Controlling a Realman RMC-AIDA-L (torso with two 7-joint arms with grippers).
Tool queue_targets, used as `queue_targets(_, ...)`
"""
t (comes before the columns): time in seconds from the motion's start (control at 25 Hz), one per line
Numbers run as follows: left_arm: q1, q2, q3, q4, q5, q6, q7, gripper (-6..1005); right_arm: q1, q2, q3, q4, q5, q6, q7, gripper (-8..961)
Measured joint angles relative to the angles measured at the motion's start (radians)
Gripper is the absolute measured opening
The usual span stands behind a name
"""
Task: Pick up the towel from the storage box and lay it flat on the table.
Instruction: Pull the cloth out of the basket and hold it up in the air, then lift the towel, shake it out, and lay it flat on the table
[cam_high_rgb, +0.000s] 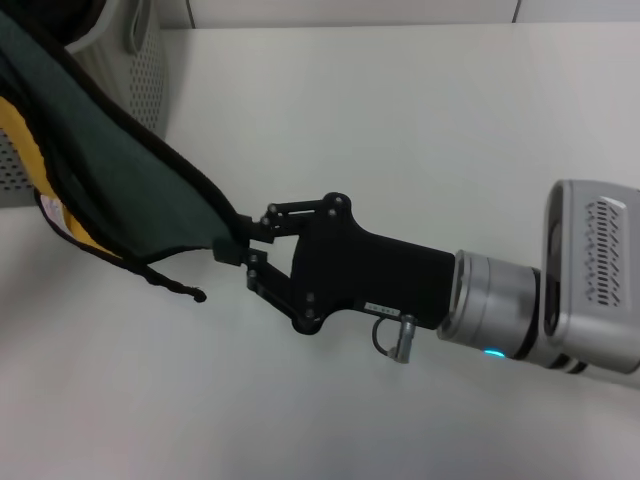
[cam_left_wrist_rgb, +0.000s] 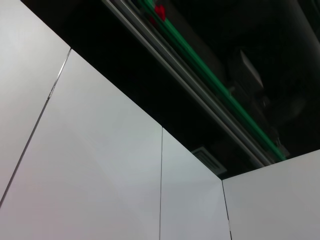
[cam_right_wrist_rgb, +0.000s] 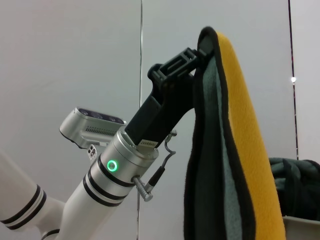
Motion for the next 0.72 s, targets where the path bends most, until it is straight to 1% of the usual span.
queue_targets(0.08,0.002,-0.001,0.000,-0.001,0.000,0.000,-0.001,23,-0.011,0.000,0.004,0.000,0.000,-0.016,-0.010,200)
queue_targets(0.32,0.002,0.000,0.000,-0.002,0.005,0.001,-0.001,23,-0.027,0.000,0.006,0.000,0.000,-0.037,-0.012,102)
queue_targets(0.56,0.002,0.000,0.001,-0.002,0.010,0.002,-0.013,22,-0.016,0.000,0.007,0.004,-0.002,-0.047,-0.012,97)
queue_targets(0.72,0.004,0.003,0.004,0.006,0.048,0.003,-0.015,22,-0.021,-0.001,0.026,0.013,-0.006,-0.071,-0.009,62)
